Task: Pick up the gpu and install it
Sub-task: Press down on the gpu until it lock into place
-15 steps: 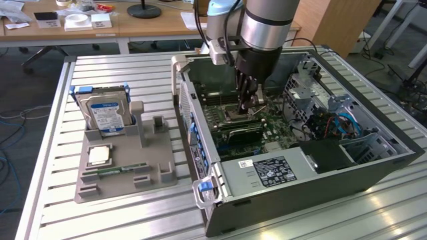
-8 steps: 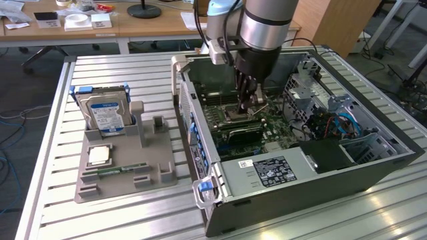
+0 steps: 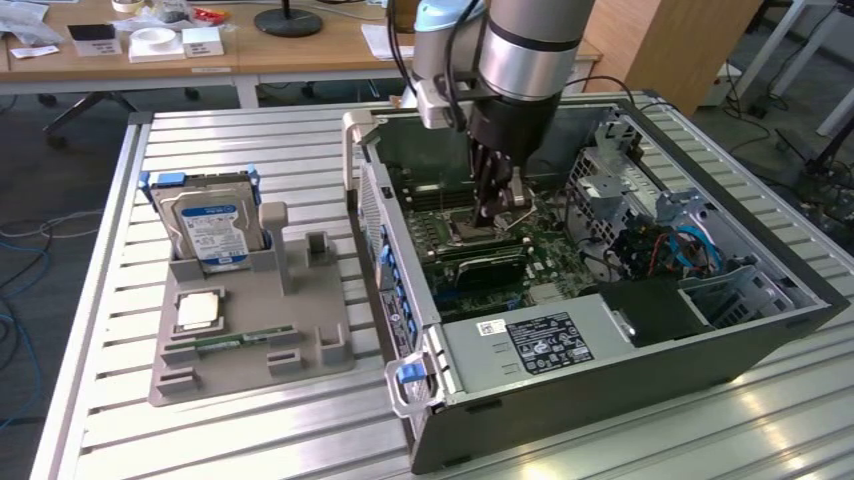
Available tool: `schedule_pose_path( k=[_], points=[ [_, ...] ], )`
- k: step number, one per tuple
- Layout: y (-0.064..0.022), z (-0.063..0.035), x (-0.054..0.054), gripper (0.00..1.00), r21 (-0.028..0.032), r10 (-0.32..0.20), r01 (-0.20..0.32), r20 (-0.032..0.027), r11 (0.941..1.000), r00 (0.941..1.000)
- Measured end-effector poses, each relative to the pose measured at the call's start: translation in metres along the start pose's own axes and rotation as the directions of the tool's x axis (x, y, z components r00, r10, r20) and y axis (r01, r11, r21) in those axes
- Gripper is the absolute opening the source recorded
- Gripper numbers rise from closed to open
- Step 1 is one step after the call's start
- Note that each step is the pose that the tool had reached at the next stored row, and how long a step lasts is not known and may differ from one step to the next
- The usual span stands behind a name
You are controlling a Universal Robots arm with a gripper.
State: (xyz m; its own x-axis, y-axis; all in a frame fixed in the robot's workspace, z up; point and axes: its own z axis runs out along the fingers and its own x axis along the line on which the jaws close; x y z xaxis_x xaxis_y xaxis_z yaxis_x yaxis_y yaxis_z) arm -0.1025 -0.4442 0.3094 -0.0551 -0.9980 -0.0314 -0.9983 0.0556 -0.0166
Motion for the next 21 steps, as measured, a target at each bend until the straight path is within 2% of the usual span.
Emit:
schedule_pose_path(
  k=[10,21],
  points=[
    [-0.0002,0.0031,0.0055,0.14,0.0001,0.004,-0.004,-0.0012,1.0000,1.0000],
    [-0.0002,0.0070,0.0063,0.14,0.0002,0.006,-0.006,-0.0018,1.0000,1.0000]
  ],
)
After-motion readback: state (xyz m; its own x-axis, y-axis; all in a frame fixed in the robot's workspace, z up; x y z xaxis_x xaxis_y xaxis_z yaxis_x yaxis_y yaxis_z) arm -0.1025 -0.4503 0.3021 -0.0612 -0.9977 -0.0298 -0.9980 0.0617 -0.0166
